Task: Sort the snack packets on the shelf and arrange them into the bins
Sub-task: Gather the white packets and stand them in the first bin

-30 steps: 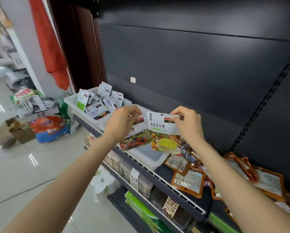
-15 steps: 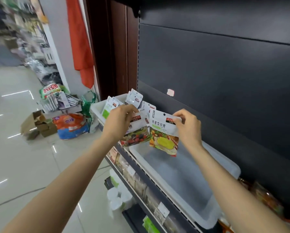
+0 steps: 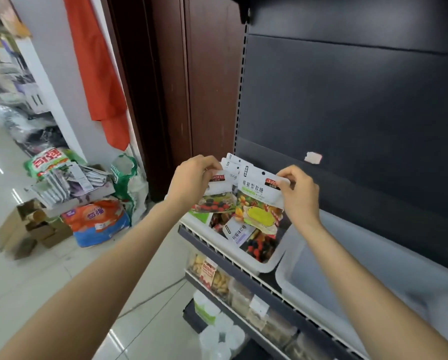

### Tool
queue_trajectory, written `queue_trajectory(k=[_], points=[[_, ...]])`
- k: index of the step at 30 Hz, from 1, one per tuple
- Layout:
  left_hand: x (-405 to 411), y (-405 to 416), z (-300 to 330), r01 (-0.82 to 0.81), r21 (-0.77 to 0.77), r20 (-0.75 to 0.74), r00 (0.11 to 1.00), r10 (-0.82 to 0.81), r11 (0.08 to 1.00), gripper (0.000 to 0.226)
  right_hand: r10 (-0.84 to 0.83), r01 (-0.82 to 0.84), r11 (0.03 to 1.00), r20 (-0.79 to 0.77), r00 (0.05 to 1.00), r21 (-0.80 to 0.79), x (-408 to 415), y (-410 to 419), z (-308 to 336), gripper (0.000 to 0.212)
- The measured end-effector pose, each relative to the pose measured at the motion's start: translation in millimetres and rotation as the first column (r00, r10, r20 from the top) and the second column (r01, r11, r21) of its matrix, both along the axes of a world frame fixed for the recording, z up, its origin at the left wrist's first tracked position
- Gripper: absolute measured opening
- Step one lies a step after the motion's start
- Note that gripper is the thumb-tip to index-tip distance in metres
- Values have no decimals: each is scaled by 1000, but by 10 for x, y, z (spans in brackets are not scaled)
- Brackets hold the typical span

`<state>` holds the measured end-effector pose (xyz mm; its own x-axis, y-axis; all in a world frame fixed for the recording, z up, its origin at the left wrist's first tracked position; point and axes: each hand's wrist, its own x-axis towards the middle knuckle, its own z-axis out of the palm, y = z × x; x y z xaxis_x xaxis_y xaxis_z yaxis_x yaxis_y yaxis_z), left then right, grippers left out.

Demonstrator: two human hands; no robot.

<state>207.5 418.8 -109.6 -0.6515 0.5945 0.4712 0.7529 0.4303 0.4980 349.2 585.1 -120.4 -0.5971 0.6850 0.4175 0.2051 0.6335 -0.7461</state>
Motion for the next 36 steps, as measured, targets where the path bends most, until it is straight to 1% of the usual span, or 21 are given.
queue_trajectory(k=[4, 6, 9, 12, 15, 17, 18, 20, 22, 25, 26, 28, 30, 32, 33, 34, 36], points=[[-490, -81, -137, 52, -131, -29, 998, -56, 990, 20, -54, 54, 999, 20, 998, 6, -330, -143, -61, 19], [-715, -68, -232, 77, -216, -38, 995, -88, 973, 22, -76, 76, 997, 39, 996, 2, -461, -151, -113, 20], [-1012, 24, -393, 105, -326, -45, 991, -126, 940, 25, -102, 102, 995, 60, 993, -4, -668, -70, -158, 16], [-1244, 140, -525, 167, -381, -12, 983, -186, 909, 25, -106, 106, 994, 87, 991, 8, -913, 12, -189, 15], [-1448, 257, -655, 233, -470, 40, 969, -243, 851, 24, -129, 131, 991, 109, 986, -12, -1134, 99, -207, 16], [-1553, 310, -759, 265, -483, 91, 963, -253, 835, 23, -148, 152, 988, 152, 977, -14, -1227, 161, -202, 14], [-1600, 341, -799, 286, -485, 108, 957, -268, 826, 28, -160, 164, 986, 167, 973, -9, -1263, 190, -195, 12], [-1680, 408, -844, 350, -512, 148, 935, -321, 785, 46, -212, 213, 977, 188, 959, 15, -1318, 233, -188, 11], [-1778, 485, -864, 403, -573, 174, 911, -375, 713, 59, -274, 271, 962, 192, 942, 42, -1370, 253, -192, 12], [-1921, 552, -913, 452, -667, 266, 887, -378, 592, 60, -309, 306, 951, 164, 937, 40, -1452, 210, -206, 14], [-1950, 555, -920, 463, -675, 280, 881, -380, 575, 59, -296, 295, 955, 150, 943, 29, -1485, 184, -213, 15], [-1990, 532, -916, 475, -642, 253, 873, -418, 602, 54, -248, 250, 968, 116, 962, -7, -1551, 124, -217, 17], [-2028, 468, -871, 470, -597, 174, 867, -466, 651, 46, -201, 205, 977, 60, 978, -61, -1632, 70, -201, 17], [-2087, 398, -810, 469, -576, 120, 859, -498, 669, 41, -184, 181, 973, -8, 983, -145, -1735, 36, -231, 17], [-2101, 356, -795, 473, -570, 112, 854, -507, 671, 40, -182, 176, 968, -17, 983, -181, -1784, 19, -276, 17], [-2096, 312, -793, 478, -563, 109, 852, -512, 675, 40, -177, 175, 964, 7, 984, -199, -1835, 0, -343, 16], [-2065, 234, -813, 483, -546, 115, 852, -510, 684, 41, -164, 189, 960, 131, 978, -207, -1913, -33, -528, 14]])
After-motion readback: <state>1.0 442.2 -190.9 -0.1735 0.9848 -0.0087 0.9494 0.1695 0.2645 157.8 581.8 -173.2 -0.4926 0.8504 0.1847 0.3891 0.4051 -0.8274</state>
